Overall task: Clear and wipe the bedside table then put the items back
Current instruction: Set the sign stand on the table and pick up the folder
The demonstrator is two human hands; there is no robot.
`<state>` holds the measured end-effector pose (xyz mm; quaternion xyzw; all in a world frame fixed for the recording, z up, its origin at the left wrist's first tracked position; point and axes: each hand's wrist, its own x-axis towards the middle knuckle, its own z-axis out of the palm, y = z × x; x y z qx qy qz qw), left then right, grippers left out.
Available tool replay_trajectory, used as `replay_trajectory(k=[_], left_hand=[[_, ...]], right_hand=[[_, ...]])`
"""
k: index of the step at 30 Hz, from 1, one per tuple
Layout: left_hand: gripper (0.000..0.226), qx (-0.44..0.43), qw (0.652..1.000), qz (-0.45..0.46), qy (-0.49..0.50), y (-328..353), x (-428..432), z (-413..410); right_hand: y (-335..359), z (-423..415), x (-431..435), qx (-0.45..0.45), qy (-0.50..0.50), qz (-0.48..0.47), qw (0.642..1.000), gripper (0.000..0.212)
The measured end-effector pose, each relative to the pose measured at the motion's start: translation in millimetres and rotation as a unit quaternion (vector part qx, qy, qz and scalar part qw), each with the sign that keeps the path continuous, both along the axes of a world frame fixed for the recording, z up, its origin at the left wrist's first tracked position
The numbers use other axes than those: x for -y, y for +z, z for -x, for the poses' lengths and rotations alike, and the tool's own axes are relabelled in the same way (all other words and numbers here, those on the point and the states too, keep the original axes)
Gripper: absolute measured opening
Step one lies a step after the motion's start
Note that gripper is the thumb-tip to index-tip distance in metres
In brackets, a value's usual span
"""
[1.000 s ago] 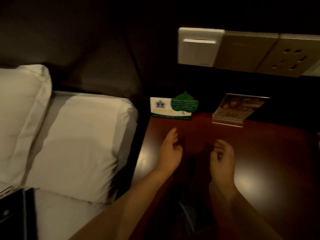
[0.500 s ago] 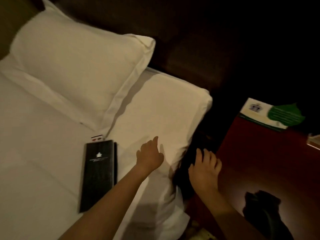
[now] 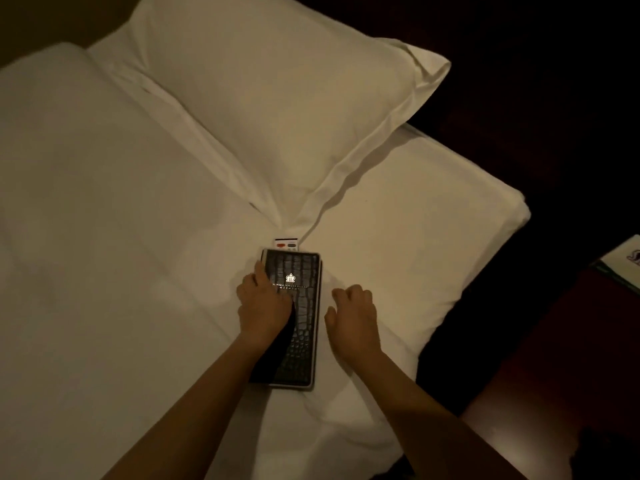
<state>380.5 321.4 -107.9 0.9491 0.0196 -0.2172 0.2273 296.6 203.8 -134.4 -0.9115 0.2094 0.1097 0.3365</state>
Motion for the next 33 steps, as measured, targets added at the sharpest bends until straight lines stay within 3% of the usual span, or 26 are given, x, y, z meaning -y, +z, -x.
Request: replay_trajectory(k=[4, 12, 19, 27, 33], left_hand=[[0.058, -0.048, 0.997, 0.034, 0.059, -7.3, -12.5, -2.4], [0.049, -0.041, 0.98, 0.16, 0.109, 1.1, -0.7, 13.4], [0.053, -0.046, 0.976, 0.21, 0.025, 27.4, 97.0, 62.1], [0.056, -0.109, 0.954, 0.214, -0.178, 21.7, 256.7, 144.3], [0.062, -0.152, 0.939, 0.187, -0.246, 2.3, 342.6, 199.5]], right_hand=[[7.8, -9.5, -20.8, -0.042, -0.058, -0.199, 0.977, 0.035], [15.1, -3.1, -32.5, -0.041, -0.211, -0.293, 0.932, 0.046], [36.9, 53.2, 47.7, 0.021, -0.343, -0.255, 0.904, 0.037], [37.9, 163.3, 174.0, 0.055, -0.521, -0.223, 0.822, 0.04], [21.2, 222.9, 243.8, 0.079, -0.57, -0.235, 0.783, 0.038]])
